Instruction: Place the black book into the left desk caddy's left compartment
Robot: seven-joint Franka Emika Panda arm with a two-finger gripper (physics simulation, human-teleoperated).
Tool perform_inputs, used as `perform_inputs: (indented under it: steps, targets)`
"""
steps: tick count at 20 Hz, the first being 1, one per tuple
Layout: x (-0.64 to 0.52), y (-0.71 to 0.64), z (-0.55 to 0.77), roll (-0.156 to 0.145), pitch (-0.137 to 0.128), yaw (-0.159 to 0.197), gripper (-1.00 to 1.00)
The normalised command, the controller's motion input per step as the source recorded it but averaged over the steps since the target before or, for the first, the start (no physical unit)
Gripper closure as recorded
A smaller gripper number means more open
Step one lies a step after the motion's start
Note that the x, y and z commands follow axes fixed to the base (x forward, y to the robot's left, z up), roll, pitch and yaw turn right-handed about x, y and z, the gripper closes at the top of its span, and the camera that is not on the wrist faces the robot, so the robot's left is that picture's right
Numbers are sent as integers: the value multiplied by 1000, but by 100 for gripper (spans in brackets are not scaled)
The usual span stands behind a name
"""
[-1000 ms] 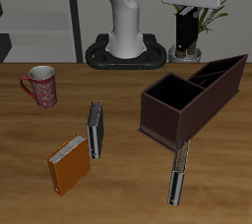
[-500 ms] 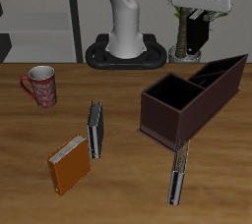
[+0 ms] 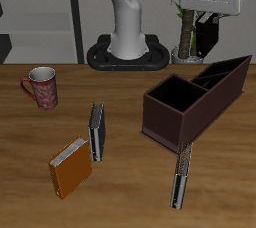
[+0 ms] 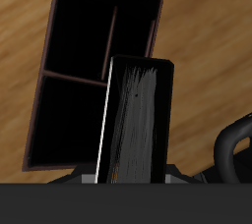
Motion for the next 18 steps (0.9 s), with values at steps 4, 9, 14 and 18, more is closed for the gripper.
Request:
perform_inputs:
  steps: [4,9,14,18]
  targets:
    - [72,140,6,67,0,17,100]
    - [109,179,-64,9,21,-5,100]
    - [84,167,-16,28,-4,9,100]
    - [174,16,-25,0,19,-7,100]
